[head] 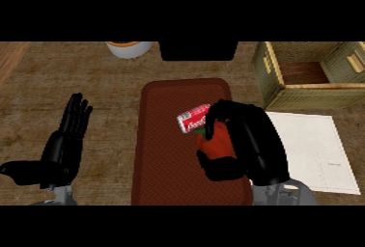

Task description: Pick the bell pepper from the placemat and place it in the basket

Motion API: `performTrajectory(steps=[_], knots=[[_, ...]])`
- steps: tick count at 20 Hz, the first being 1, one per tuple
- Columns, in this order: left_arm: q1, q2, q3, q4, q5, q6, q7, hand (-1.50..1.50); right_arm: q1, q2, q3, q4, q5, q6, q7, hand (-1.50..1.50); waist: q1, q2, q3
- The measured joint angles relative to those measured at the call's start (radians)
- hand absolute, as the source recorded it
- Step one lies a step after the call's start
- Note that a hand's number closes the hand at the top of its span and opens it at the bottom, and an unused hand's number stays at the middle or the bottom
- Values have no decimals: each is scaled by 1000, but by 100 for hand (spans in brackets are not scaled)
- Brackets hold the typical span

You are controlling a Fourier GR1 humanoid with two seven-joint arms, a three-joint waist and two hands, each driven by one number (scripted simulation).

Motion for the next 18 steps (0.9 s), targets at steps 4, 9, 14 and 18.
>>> performTrajectory(steps=[4, 9, 14, 18], knots=[[-19, -17, -6, 46, -9, 3, -25, 0, -39, 3, -32, -200, -75, 83, 131, 150, -2, 2, 0], [-12, -34, -20, 60, -21, 6, -47, 0, -102, -5, -148, -359, -163, 218, 306, 150, 3, 3, 0], [-17, -21, -10, 33, -14, -1, -14, 0, -146, -61, -263, -377, -191, 276, 344, 150, 7, 4, 0], [-16, -14, 2, 35, -6, -11, -23, 0, -171, -152, -349, -345, -201, 324, 315, 150, 8, 5, 0]])
